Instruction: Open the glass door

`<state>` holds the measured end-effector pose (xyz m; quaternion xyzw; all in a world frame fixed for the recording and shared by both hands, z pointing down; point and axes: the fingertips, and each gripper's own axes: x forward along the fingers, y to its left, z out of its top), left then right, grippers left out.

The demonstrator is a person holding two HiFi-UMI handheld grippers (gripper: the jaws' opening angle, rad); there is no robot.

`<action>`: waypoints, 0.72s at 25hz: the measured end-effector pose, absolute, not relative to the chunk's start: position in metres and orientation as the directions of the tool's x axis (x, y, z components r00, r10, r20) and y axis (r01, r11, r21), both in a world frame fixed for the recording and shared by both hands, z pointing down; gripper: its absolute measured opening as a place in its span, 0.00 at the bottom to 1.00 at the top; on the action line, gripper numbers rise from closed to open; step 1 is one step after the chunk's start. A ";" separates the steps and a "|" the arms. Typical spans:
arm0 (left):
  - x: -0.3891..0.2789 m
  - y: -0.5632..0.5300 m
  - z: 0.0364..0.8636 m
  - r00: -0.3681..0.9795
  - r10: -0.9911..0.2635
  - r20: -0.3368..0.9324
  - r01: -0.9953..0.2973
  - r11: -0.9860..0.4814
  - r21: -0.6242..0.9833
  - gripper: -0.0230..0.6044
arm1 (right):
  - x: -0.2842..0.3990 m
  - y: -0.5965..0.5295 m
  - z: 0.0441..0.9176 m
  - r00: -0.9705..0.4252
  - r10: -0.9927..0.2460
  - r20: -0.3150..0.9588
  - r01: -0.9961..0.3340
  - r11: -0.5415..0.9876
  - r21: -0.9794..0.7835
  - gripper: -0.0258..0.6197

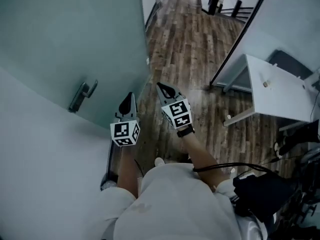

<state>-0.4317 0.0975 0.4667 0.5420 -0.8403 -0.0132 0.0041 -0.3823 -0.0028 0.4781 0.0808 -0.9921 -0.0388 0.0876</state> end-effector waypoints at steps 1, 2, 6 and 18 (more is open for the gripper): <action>-0.414 0.069 0.459 -0.348 -0.937 -0.026 -0.937 0.347 0.026 0.04 | -0.355 -0.028 0.467 -0.960 -0.242 0.142 -0.231 0.969 0.089 0.04; -0.395 0.042 0.452 -0.281 -0.959 -0.041 -0.960 0.280 0.020 0.04 | -0.329 -0.051 0.455 -0.941 -0.319 0.111 -0.311 0.947 0.082 0.04; -0.325 -0.040 0.425 -0.064 -0.994 -0.088 -0.997 0.067 -0.024 0.04 | -0.238 -0.112 0.415 -0.836 -0.549 -0.009 -0.549 0.835 0.045 0.04; -0.194 -0.133 0.400 0.150 -0.981 -0.122 -0.985 -0.137 -0.108 0.04 | -0.105 -0.180 0.389 -0.678 -0.729 -0.093 -0.731 0.682 -0.007 0.04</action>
